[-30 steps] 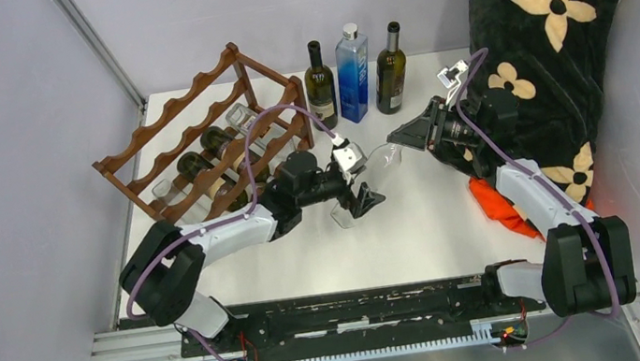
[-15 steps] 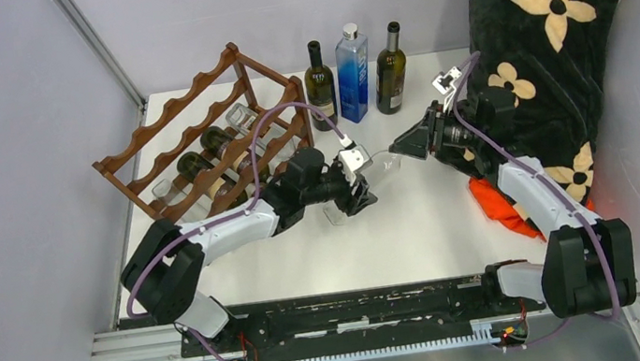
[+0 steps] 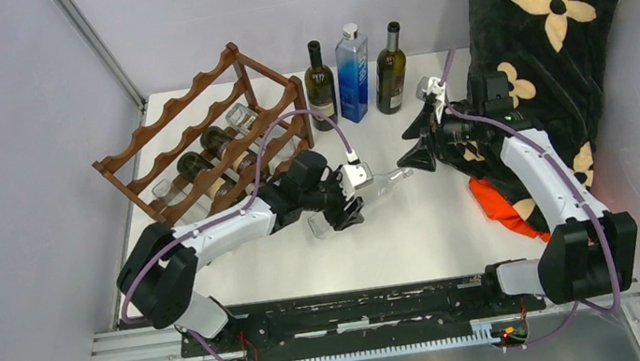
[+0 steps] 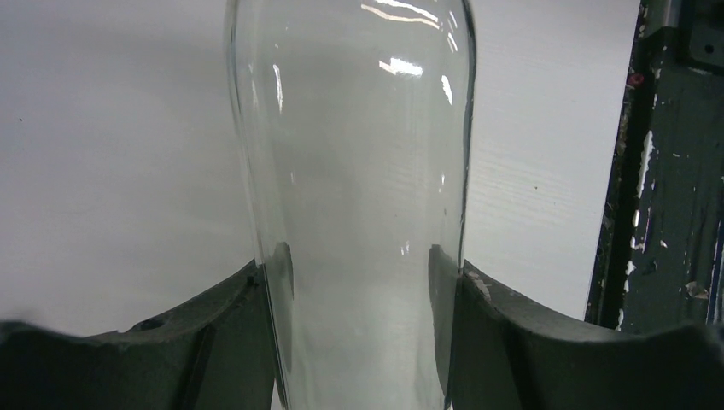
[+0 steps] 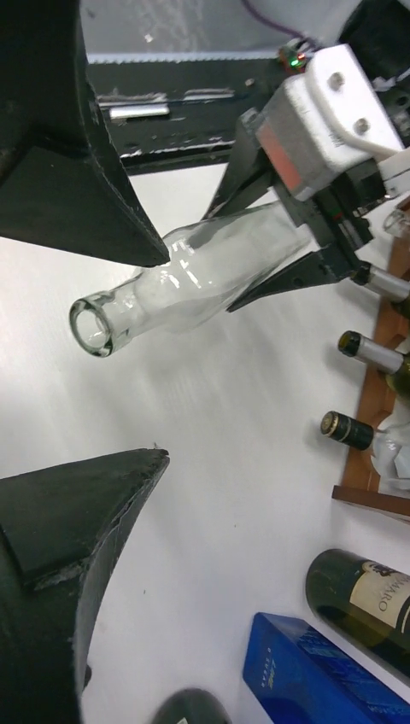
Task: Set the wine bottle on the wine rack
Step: Pick up the wine bottle from the center of the board, then place the wine bottle in the wine rack.
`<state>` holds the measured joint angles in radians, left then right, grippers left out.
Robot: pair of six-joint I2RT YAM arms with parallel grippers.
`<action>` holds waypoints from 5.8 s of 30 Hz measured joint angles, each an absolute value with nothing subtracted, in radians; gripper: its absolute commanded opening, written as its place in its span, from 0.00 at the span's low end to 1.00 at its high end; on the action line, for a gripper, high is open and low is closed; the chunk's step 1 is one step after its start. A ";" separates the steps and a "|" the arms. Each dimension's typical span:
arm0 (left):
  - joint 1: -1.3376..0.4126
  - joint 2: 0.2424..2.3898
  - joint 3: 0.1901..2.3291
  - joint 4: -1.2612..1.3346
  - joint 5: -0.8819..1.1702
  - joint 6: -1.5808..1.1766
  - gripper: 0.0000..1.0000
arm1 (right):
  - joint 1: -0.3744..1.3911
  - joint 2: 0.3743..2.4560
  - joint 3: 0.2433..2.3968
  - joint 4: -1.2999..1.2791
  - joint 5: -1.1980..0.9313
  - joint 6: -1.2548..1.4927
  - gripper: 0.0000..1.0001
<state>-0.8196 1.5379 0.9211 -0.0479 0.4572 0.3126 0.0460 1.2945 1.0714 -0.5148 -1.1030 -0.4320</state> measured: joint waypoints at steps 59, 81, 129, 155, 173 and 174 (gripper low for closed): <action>-0.834 1.510 0.990 -0.271 0.470 0.469 0.02 | 0.369 1.458 1.169 -1.000 -0.801 -1.379 0.71; -0.834 1.533 1.022 -0.318 0.437 0.480 0.05 | 0.384 1.458 1.172 -1.024 -0.743 -1.402 0.00; -0.803 1.339 1.261 -0.308 0.236 0.281 1.00 | 0.170 1.163 0.650 -0.313 -1.106 -0.532 0.00; -0.623 1.334 1.588 -0.547 -0.128 0.056 0.97 | 0.263 1.276 0.568 0.556 -0.880 0.261 0.00; -0.621 1.334 1.591 -0.559 -0.158 0.058 0.97 | 0.350 1.436 0.640 0.693 -0.731 0.347 0.00; -0.621 1.334 1.592 -0.561 -0.158 0.058 0.97 | 0.355 1.449 0.649 0.700 -0.727 0.351 0.00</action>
